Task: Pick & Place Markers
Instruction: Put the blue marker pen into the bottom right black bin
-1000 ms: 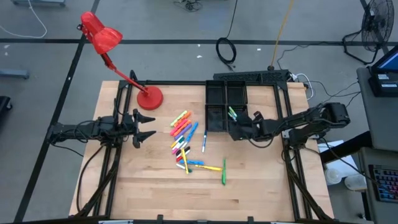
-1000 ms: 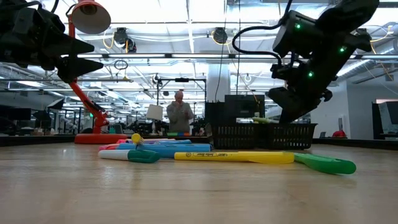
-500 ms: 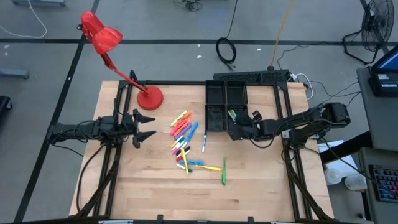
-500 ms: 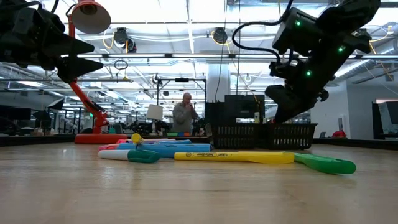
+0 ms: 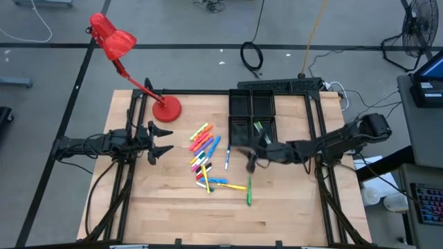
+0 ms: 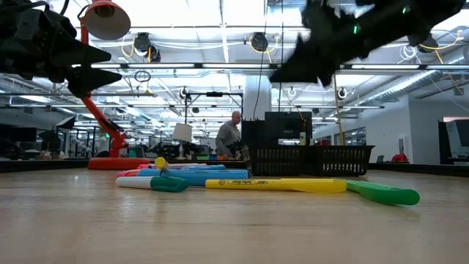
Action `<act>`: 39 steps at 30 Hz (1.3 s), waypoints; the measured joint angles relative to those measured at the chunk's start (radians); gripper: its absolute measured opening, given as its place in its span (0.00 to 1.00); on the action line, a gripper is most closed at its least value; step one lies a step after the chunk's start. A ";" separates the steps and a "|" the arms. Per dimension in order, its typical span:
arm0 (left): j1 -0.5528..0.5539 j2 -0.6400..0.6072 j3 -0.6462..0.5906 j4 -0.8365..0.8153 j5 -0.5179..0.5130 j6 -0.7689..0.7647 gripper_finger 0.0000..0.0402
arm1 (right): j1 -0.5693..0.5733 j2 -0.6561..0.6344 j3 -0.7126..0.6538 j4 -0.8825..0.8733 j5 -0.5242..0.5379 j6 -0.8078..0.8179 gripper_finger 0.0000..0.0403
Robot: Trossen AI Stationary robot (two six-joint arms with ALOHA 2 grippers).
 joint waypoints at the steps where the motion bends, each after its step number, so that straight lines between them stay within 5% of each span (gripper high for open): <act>1: 0.000 0.000 0.000 -0.001 0.000 0.000 0.81 | 0.020 0.020 0.001 0.047 -0.024 -0.039 0.28; 8: 0.000 0.000 0.000 -0.001 0.000 0.000 0.81 | 0.110 0.207 0.160 0.022 0.026 -0.157 0.46; 16: 0.000 0.000 0.000 0.006 0.002 0.000 0.81 | 0.053 0.415 0.523 -0.578 0.057 0.277 0.49; 23: 0.000 0.000 0.000 0.007 0.002 0.000 0.81 | 0.026 0.547 0.770 -0.962 0.023 0.438 0.43; 39: 0.000 0.000 0.000 0.006 0.001 0.000 0.81 | -0.118 0.558 0.785 -1.078 -0.223 0.629 0.42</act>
